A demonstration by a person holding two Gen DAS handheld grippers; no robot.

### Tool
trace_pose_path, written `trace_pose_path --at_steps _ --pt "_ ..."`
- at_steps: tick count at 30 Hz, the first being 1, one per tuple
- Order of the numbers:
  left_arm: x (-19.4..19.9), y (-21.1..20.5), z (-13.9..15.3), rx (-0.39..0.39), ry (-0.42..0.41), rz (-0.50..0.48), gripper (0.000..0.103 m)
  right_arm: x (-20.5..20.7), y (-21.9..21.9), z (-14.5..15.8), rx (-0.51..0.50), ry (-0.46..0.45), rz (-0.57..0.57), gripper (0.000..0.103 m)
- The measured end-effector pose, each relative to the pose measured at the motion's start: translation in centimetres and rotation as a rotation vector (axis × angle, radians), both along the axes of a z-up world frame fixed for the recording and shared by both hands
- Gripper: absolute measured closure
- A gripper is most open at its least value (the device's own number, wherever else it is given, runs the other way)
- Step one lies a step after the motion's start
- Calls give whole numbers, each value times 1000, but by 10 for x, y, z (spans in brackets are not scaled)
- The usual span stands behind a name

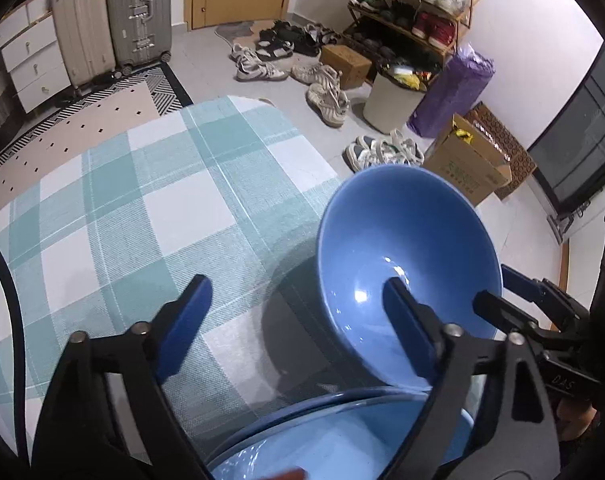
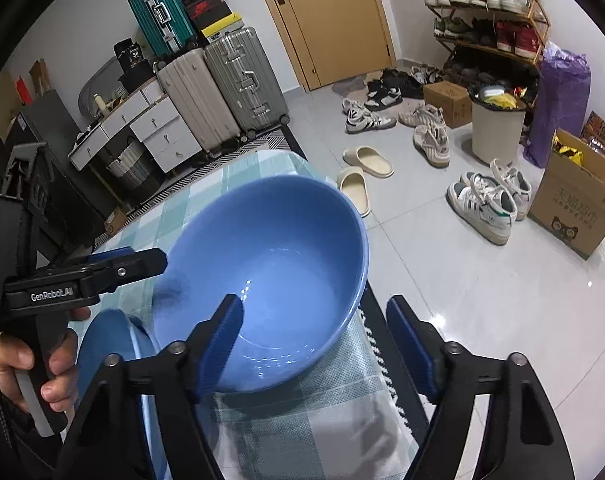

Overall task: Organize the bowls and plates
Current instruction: 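Move both tools to the rim of the next blue bowl, then close both tools on the rim of the blue bowl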

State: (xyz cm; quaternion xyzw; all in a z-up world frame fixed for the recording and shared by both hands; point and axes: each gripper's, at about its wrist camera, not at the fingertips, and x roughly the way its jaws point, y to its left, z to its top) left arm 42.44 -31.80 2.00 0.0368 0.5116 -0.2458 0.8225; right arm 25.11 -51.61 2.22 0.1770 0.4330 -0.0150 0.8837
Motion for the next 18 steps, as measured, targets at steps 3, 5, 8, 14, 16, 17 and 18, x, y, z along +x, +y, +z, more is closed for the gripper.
trace_pose_path --at_steps 3,5,8,14,16,17,18 --pt "0 -7 -6 1 20 -13 33 1 -2 -5 7 9 1 33" --pt "0 -11 -11 8 32 -25 43 2 -2 -7 9 13 2 36" --pt "-1 -18 -16 26 36 -41 54 2 -3 -8 11 10 1 42" --pt "-1 -24 -22 28 48 -49 76 2 -2 -8 0 8 0 61" --pt "-1 -25 -22 16 49 -57 82 2 -2 -9 -1 8 -2 68" --pt "-1 -26 -22 13 48 -62 84 2 -1 -9 -5 9 0 73" --pt "-2 -27 -22 14 43 -67 87 2 -1 -9 -9 8 1 73"
